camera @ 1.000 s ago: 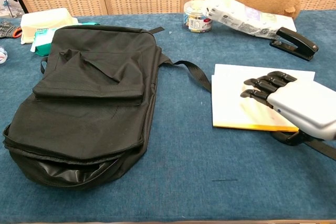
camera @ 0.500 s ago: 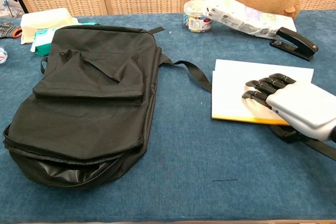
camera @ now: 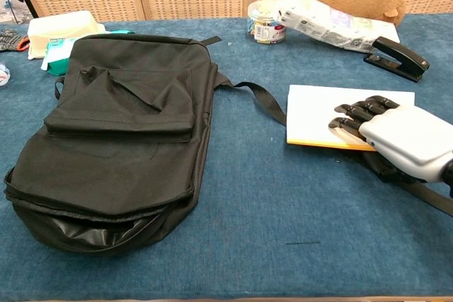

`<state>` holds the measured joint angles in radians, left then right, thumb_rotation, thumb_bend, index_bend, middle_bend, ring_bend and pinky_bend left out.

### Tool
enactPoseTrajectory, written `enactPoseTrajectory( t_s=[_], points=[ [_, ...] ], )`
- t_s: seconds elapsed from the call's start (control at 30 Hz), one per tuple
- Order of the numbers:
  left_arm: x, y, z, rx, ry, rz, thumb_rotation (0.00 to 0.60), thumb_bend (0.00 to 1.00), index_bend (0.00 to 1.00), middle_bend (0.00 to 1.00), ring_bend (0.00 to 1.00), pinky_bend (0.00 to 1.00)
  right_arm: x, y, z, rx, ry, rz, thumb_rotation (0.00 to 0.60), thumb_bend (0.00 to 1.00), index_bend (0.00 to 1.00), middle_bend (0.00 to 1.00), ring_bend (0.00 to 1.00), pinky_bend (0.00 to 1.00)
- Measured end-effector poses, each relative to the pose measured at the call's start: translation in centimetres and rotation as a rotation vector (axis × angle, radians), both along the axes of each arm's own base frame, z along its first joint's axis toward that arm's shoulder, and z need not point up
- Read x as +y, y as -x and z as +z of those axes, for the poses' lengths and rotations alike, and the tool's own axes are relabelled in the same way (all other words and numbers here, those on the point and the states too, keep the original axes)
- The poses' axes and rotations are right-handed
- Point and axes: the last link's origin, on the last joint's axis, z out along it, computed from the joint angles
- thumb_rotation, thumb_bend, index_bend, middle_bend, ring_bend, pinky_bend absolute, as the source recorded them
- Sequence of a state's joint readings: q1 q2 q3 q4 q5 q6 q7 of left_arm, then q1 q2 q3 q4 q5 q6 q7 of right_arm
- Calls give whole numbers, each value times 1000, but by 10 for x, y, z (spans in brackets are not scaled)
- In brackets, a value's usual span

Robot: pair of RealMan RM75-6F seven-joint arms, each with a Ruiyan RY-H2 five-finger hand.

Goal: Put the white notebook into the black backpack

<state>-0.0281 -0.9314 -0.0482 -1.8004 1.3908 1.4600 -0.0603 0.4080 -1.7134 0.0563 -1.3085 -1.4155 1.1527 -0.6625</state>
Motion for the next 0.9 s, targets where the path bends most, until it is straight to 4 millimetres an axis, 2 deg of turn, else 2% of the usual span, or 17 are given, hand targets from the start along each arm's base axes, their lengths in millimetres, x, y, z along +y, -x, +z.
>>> enactPoseTrajectory(
  t_s=[0.2,0.33,0.8,0.9],
  points=[
    [0,0,0,-3,1,-1,600,0,0,0,0,0,-3,-1,0,7,12,-8,600,740,85,14,0,25],
    [0,0,1,-5,0,0,600,0,0,0,0,0,-6,-1,0,19,35,-17,600,623,80,14,0,29],
    [0,0,0,-6,7,0,600,0,0,0,0,0,-23,0,-3,68,104,-23,600,607,87,18,0,47],
    [0,0,0,-6,8,0,600,0,0,0,0,0,-26,1,-5,86,109,-18,600,566,88,18,0,47]
  ],
)
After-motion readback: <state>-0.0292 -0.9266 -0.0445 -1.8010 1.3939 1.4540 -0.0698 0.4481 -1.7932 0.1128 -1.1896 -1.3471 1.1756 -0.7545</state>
